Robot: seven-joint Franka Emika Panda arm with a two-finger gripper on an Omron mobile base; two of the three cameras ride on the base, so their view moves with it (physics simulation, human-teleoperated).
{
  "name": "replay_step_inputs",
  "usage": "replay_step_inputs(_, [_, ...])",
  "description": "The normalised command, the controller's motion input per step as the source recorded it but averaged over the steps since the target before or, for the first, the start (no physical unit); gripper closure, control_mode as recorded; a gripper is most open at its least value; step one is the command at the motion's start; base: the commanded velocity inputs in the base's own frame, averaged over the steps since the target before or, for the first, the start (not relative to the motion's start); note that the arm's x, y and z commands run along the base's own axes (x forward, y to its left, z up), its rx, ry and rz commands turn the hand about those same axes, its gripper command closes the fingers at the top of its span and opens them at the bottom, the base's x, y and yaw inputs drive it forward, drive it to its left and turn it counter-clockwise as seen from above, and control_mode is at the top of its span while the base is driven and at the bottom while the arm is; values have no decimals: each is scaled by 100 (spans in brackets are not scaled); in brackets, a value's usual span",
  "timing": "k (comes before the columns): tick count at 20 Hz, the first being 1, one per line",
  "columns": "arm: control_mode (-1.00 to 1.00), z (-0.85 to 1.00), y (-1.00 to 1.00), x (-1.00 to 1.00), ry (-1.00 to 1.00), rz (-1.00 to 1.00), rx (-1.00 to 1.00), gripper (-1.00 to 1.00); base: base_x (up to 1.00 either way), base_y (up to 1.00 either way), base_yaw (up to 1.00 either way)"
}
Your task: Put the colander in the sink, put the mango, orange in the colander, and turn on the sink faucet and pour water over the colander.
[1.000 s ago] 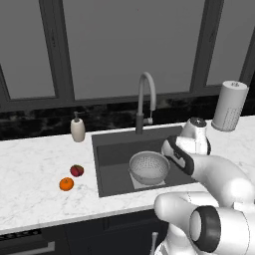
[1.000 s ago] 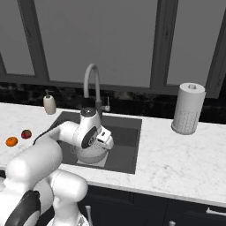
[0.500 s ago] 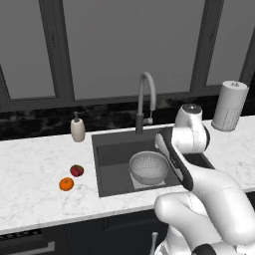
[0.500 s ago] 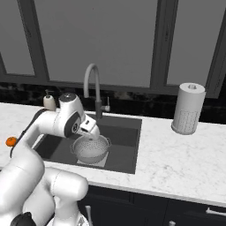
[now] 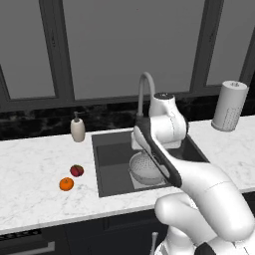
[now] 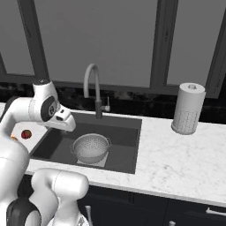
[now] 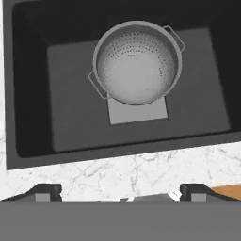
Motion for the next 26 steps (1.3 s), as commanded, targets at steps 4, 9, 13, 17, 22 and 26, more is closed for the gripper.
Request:
replay_step_inputs(4, [-100,8,89,-26,25,17,0,-100,0,0,0])
replay_step_inputs(9, [-100,-1,77,-33,27,18,0,-100,0,0,0])
replay_step_inputs(13, [-100,-6,84,-16,22,15,0,-100,0,0,0])
replay_step_inputs(17, [-100,-3,89,5,4,8,0,-100,0,0,0])
replay_step_inputs(22, [-100,0,80,49,0,0,0,-100,0,0,0])
replay_step_inputs(26, [-100,-2,31,87,-6,0,0,-100,0,0,0])
